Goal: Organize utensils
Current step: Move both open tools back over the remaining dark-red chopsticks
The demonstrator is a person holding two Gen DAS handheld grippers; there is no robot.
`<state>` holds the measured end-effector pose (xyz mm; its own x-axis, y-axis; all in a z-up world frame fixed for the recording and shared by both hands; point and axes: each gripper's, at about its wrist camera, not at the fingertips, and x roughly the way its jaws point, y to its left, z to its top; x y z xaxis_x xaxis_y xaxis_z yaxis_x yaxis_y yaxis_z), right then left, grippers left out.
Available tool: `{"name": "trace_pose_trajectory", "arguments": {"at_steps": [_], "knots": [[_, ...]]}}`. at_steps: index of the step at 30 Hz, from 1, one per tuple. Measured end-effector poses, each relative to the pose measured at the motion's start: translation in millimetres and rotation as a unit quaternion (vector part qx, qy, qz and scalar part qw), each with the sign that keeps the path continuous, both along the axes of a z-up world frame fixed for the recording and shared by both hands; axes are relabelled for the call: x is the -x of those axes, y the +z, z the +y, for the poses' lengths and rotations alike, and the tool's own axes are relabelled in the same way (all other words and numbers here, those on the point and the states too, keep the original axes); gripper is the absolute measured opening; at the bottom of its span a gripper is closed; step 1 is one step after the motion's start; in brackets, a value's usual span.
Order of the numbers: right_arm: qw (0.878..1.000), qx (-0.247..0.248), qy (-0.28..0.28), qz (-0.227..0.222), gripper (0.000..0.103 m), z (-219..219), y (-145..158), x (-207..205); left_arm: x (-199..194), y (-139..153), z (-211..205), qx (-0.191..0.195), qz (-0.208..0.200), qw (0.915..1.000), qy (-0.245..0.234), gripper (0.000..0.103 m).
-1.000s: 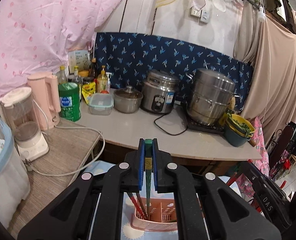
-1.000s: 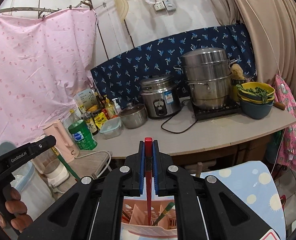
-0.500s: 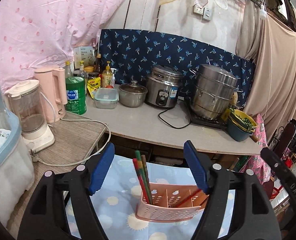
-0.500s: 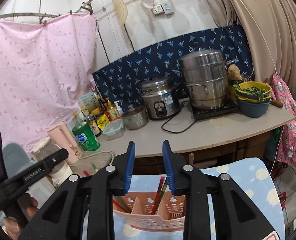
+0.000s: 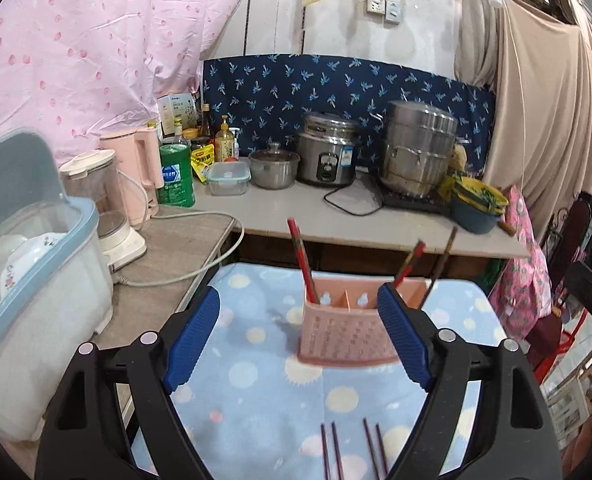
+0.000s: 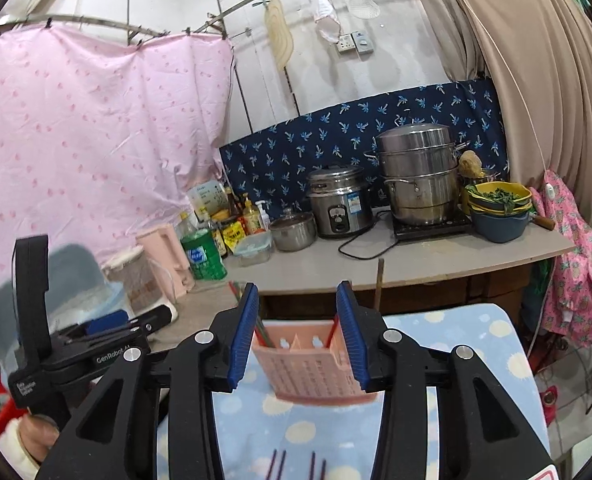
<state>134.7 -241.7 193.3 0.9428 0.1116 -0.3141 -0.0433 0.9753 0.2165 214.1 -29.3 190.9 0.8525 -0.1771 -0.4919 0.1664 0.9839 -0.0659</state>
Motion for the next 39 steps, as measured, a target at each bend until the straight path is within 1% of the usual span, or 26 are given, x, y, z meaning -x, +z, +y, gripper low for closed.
{"name": "trace_pose_trajectory", "arguments": {"at_steps": [6, 10, 12, 15, 17, 18, 25, 33, 39], "knots": [[0.999, 0.017, -0.004, 0.048, 0.040, 12, -42, 41, 41, -40, 1, -0.017, 0.031, 0.9994, -0.002, 0.077], [0.997, 0.002, -0.004, 0.083, 0.040, 12, -69, 60, 61, -65, 6, -0.011, 0.060, 0.9981, -0.008, 0.077], [0.995, 0.005, -0.009, 0.101, 0.040, 11, -85, 68, 73, -78, 10, -0.007, 0.071, 0.9974, -0.010, 0.077], [0.992, -0.003, -0.014, 0.127, 0.040, 9, -105, 78, 85, -95, 13, -0.009, 0.091, 0.9958, -0.014, 0.077], [0.990, -0.005, -0.017, 0.141, 0.040, 9, -116, 84, 92, -106, 15, -0.012, 0.099, 0.9949, -0.013, 0.077], [0.990, -0.005, -0.017, 0.141, 0.040, 9, -116, 84, 95, -111, 16, -0.012, 0.103, 0.9945, -0.013, 0.077], [0.983, -0.010, -0.021, 0.183, 0.040, 13, -152, 106, 119, -150, 19, -0.020, 0.137, 0.9902, -0.016, 0.077], [0.975, -0.007, -0.018, 0.220, 0.040, 22, -187, 125, 140, -176, 18, -0.027, 0.158, 0.9867, -0.026, 0.077], [0.969, 0.012, -0.006, 0.245, 0.040, 36, -211, 135, 149, -192, 15, -0.036, 0.172, 0.9840, -0.030, 0.077]]}}
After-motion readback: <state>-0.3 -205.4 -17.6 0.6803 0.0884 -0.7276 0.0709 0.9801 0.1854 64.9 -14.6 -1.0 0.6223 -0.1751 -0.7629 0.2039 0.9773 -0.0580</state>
